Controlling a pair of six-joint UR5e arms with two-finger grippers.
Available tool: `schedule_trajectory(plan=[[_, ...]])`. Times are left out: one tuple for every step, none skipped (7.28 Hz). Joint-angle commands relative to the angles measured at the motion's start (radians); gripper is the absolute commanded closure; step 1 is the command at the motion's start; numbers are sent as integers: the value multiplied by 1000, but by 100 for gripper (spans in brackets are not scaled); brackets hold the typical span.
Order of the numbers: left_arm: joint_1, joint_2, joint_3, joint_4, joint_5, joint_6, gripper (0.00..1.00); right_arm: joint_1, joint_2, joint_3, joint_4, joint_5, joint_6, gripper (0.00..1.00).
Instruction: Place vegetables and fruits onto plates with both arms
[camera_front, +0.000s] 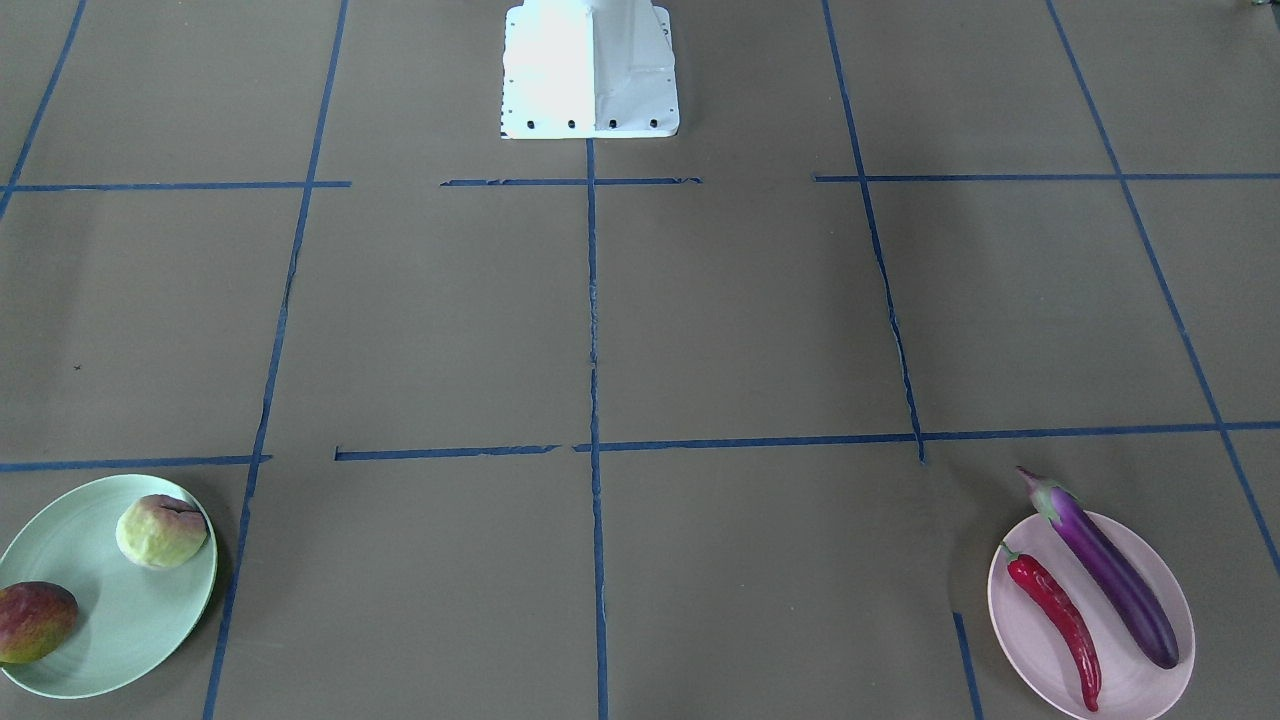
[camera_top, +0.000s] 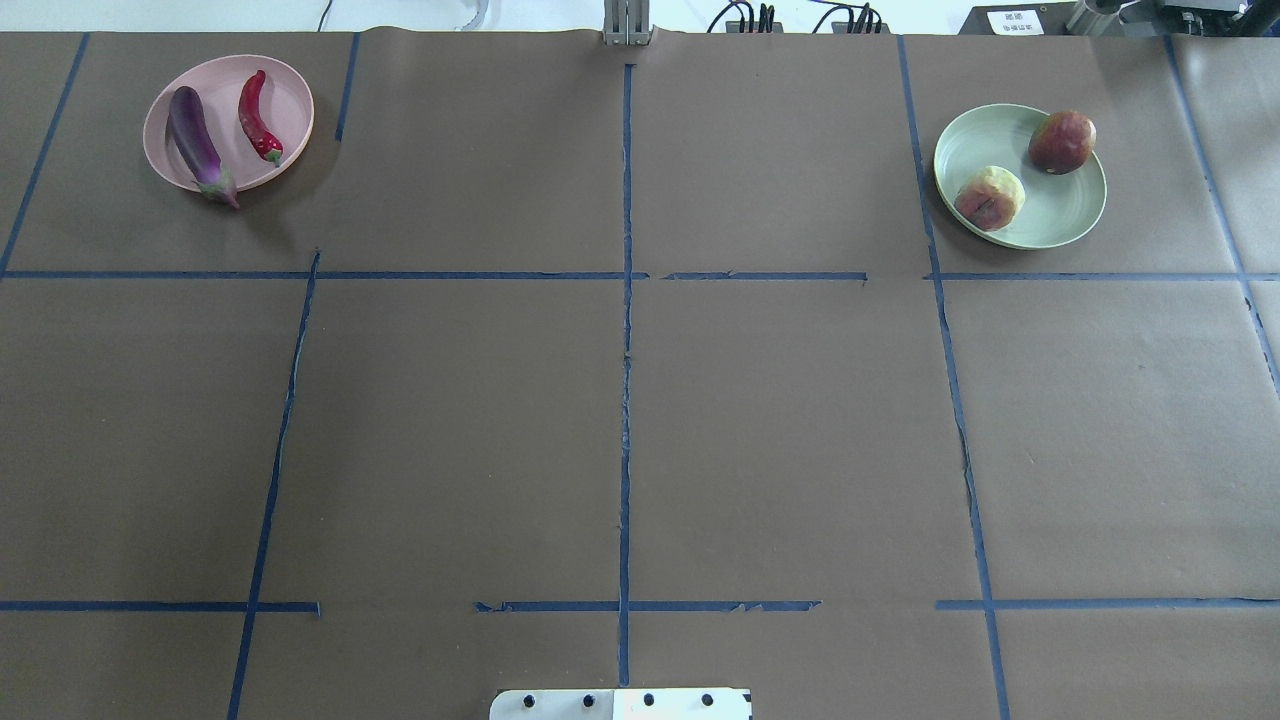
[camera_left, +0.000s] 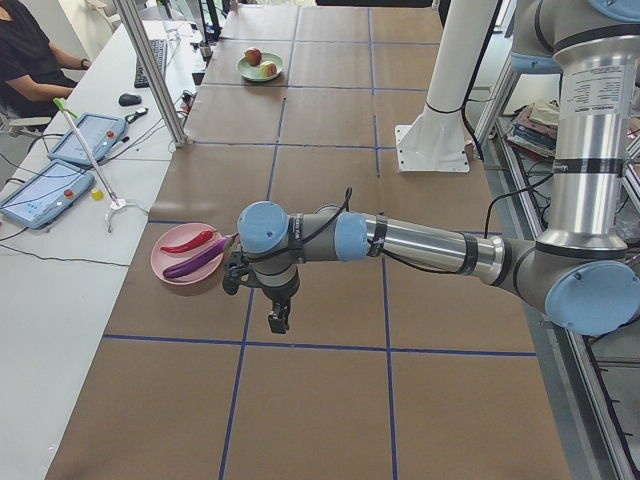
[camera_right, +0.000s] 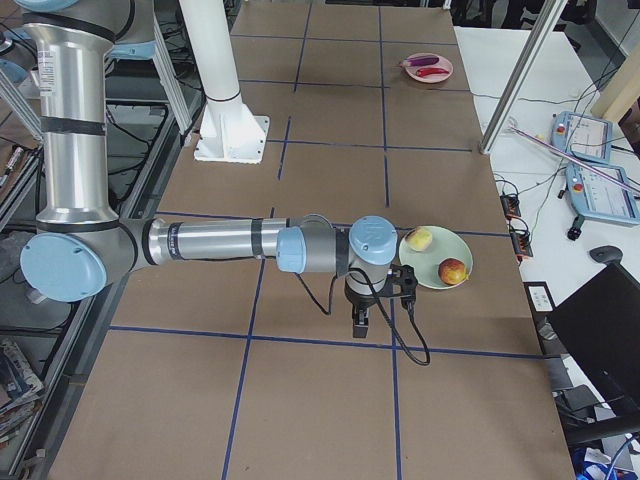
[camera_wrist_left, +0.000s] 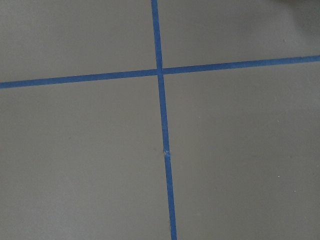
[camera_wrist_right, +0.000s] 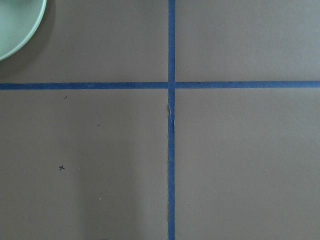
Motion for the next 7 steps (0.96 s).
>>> schedule_trajectory(plan=[[6,8,-10,-32,8,4,0,-11,-32,32,1,2,-5,0],[7,35,-8,-37,3,6,0,-35,-23,26,3,2,-5,0],[7,37,-8,-59,-1,4,0,-45,-20,26,6,0,-2,0],[7,37,-11,-96,6,4,0,-45,-20,28,7,2,-3,0],[9,28,4,-104,11,3,0,-46,-20,26,9,2,-2,0],[9,27,7,-104,12,3,0,-46,-20,26,10,0,-7,0],[9,25,9,-106,12,4,0,-45,-21,26,12,2,-13,0]])
